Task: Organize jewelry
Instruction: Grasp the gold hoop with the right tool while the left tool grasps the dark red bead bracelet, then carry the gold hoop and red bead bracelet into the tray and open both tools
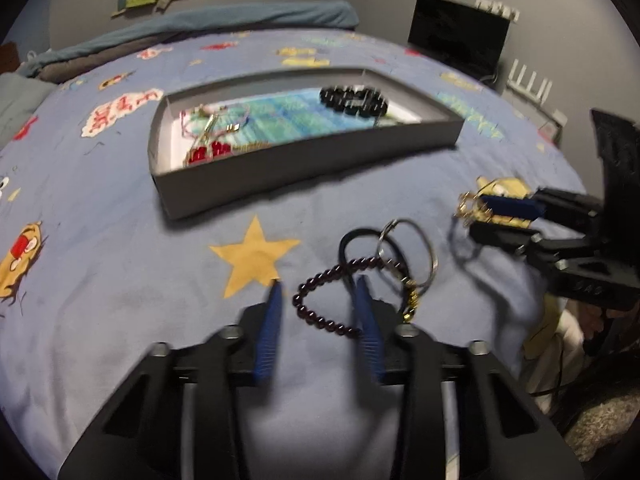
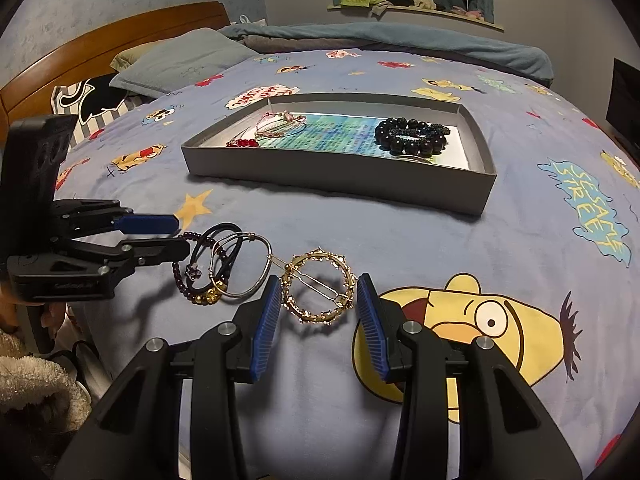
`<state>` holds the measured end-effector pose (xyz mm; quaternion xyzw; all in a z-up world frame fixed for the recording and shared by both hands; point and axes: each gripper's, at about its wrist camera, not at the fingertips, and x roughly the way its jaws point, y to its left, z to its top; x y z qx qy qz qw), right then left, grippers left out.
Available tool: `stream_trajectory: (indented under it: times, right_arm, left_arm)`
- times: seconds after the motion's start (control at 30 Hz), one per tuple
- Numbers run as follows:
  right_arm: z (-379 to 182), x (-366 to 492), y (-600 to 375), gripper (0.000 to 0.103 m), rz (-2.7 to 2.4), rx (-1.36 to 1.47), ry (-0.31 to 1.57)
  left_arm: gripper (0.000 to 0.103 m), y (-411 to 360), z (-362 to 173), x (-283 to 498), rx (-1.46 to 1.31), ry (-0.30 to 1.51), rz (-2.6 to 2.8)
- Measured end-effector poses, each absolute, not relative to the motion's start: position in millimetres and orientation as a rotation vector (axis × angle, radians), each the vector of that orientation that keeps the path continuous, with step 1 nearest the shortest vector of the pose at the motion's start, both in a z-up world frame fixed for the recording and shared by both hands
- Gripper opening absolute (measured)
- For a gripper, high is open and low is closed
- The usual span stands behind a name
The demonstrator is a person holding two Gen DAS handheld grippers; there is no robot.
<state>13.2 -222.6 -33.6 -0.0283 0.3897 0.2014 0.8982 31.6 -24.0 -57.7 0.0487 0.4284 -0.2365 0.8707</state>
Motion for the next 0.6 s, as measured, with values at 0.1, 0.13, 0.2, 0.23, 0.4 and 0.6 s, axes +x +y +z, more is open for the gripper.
stream_trajectory:
  times: [0.1, 0.13, 0.2, 0.23, 0.4, 0.6]
  right_arm:
    - [-33.6, 13.3, -223.0, 0.039, 0.416, -0.057, 0.805]
    - [-33.5, 13.3, -222.9, 0.039, 0.416, -0.056, 0.804]
    - [-33.5, 12.8, -223.3, 0.039, 0.413, -0.056, 0.804]
    - [-33.4, 12.7, -223.5, 0.039, 0.412, -0.056, 0.805]
    - [-31.0, 12.3, -224.5, 0.039, 0.402, -0.055, 0.799]
    - [-25.3, 12.0, -224.3, 0.039, 0.400, -0.062, 0.786]
  left_arm:
    - [0.013, -26.3, -64.2, 31.8, 0.141, 0.901, -0.479]
    - [0.010, -26.9, -65.1, 31.8, 0.156, 0.899, -0.473]
    - [0.006, -25.1, -62.9, 30.2, 0.155, 0.885, -0.479]
    - [0.006, -24.2, -60.9, 29.4, 0.154, 0.879, -0.483]
    - [0.006, -17.8, -42.7, 23.6, 0.143, 0.824, -0.491]
    - [0.006, -5.2, -14.3, 16.6, 0.128, 0.761, -0.477]
